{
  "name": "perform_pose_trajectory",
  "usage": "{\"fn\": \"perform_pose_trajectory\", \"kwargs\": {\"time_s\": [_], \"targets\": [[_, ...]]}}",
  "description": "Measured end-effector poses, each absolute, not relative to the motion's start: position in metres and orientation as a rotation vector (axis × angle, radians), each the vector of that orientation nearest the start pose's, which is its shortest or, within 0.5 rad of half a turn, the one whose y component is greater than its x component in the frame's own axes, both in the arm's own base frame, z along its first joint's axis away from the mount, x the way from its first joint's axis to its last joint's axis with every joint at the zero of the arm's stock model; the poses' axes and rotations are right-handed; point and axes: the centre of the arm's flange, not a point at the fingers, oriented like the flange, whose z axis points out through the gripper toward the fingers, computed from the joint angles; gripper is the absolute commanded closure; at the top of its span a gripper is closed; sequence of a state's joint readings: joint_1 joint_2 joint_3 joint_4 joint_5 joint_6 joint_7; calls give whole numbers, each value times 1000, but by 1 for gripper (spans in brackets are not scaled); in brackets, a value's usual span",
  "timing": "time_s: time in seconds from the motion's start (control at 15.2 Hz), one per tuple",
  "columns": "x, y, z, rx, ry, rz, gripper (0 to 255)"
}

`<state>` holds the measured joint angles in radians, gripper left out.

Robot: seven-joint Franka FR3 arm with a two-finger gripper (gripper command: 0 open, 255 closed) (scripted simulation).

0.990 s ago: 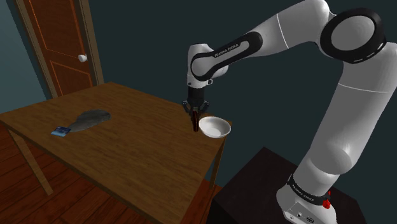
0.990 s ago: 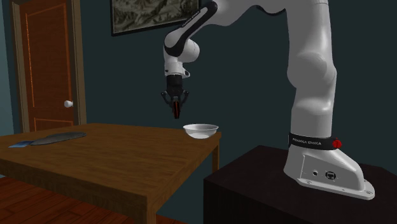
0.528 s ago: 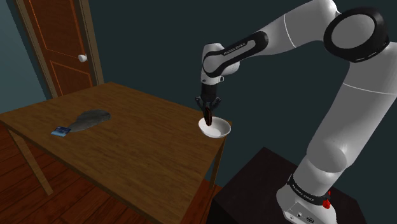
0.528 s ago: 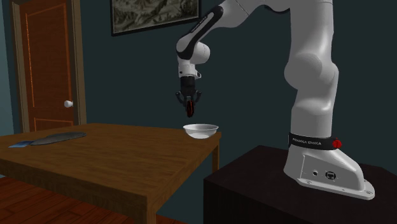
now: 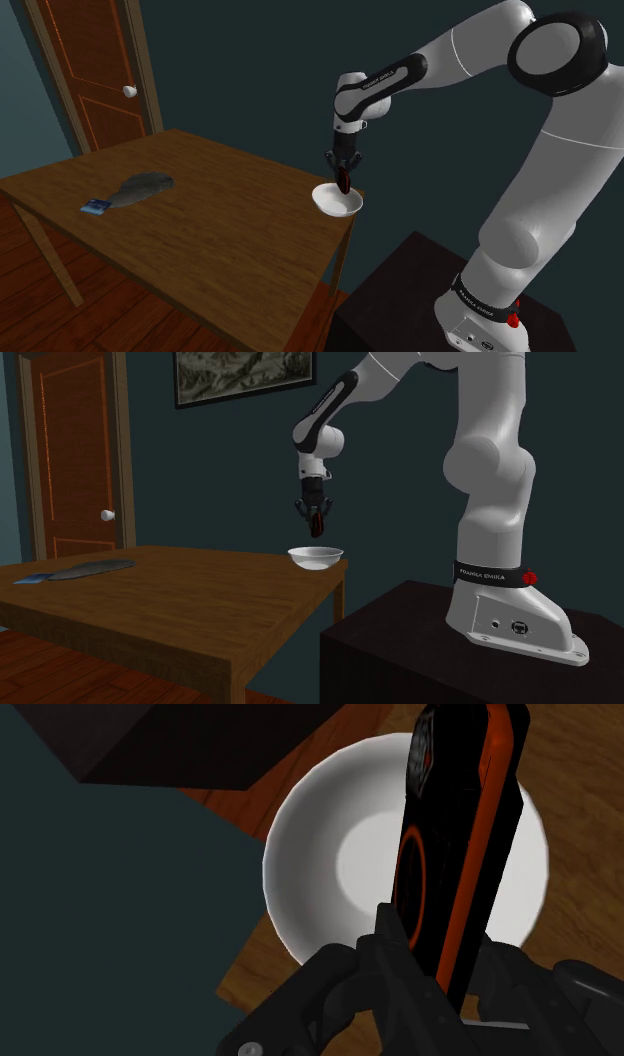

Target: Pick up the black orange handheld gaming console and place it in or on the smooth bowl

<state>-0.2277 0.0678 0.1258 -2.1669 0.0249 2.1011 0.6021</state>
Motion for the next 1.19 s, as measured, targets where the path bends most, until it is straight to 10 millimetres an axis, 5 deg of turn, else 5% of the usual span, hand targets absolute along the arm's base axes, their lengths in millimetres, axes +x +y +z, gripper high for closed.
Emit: {"fn": "perform_pose_trajectory", "kwargs": {"time_s": [0.73,1.12,1.19], "targets": [[526,-55,296,-2939,1102,215,255],[527,-54,293,-2939,1101,214,255],[527,-54,293,-2939,1101,214,0]]}}
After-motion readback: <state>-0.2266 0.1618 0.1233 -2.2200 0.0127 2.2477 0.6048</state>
